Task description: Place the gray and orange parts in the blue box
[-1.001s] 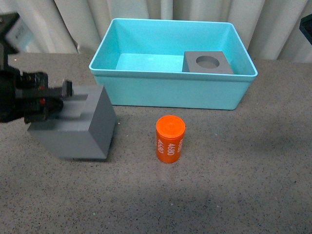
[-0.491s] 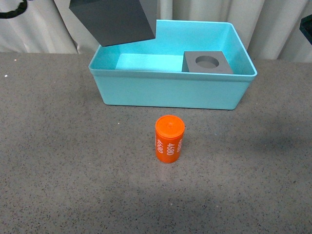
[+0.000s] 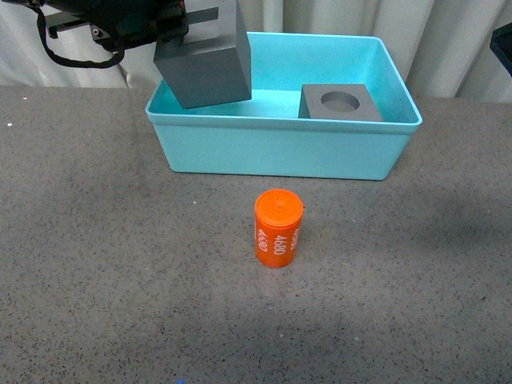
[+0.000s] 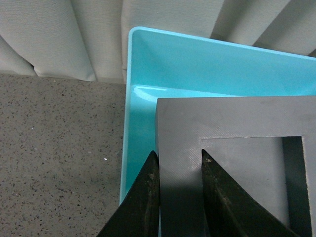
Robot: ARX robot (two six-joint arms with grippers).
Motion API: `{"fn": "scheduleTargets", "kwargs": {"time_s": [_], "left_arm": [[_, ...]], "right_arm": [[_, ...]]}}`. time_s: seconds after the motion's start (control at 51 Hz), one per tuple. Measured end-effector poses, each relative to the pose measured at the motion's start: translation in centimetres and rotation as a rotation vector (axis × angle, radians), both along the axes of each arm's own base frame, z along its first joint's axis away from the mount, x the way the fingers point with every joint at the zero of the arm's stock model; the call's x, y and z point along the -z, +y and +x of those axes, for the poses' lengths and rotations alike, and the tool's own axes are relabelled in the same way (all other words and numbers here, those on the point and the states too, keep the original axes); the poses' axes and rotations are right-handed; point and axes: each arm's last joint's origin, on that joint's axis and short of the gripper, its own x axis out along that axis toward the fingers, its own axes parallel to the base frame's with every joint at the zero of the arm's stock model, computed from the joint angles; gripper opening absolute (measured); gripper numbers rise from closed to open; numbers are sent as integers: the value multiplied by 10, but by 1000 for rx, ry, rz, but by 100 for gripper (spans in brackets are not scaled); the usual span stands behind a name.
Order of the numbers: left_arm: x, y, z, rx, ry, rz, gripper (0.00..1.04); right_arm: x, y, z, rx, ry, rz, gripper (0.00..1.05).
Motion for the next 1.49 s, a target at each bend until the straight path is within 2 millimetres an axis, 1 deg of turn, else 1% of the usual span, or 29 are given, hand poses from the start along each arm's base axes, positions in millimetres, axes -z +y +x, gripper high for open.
{"fn": "scheduleTargets", "kwargs": {"time_s": [0.275, 0.687, 0.962, 1.178, 1.217, 1.295, 1.354, 1.393, 1.492], "left_arm": [[19, -3, 9, 1, 56, 45, 18], [31, -13, 13, 26, 118, 59, 18], [38, -14, 15, 25, 157, 84, 18], [36, -16, 16, 21, 146, 102, 46], [35, -16, 16, 17, 143, 102, 55], [32, -16, 16, 16, 124, 98, 66], [26, -15, 14, 15, 94, 91, 75], [24, -15, 13, 14, 84, 83, 79], [10, -12, 4, 1, 18, 67, 93]], "right_arm": [[0, 0, 0, 0, 0, 0, 95], [0, 0, 0, 0, 0, 0, 95], [0, 0, 0, 0, 0, 0, 95], [0, 0, 0, 0, 0, 0, 95], [0, 0, 0, 0, 0, 0, 95], [0, 0, 0, 0, 0, 0, 95], [0, 0, 0, 0, 0, 0, 95], [0, 0, 0, 0, 0, 0, 95], [0, 0, 0, 0, 0, 0, 95]]}}
